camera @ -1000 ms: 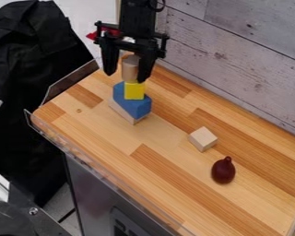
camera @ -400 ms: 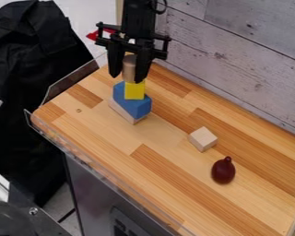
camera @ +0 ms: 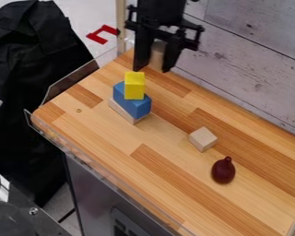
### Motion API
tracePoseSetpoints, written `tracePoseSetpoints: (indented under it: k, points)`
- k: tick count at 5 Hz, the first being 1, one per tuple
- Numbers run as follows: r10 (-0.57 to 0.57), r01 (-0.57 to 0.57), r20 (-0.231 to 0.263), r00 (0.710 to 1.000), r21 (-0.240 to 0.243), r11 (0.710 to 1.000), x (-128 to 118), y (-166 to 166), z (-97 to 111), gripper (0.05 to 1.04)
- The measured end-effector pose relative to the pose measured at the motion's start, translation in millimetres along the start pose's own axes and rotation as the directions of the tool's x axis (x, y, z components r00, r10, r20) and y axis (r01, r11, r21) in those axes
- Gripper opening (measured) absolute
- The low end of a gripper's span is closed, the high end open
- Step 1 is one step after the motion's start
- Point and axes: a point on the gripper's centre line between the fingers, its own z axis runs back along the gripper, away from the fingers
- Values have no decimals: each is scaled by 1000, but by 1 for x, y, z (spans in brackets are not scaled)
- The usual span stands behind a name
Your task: Put the circle block down
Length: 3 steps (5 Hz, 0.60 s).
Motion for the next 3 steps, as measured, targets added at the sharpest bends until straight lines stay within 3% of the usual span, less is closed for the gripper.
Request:
tracePoseSetpoints:
  k: [1,2,3]
  points:
    - [-41,41,8,999,-12,999,8,-13,0,514]
    - [-80,78,-66,995,-35,996,22,-21,-29,514]
    - [-95,90,-104,990,-55,994,29,-22,-51,514]
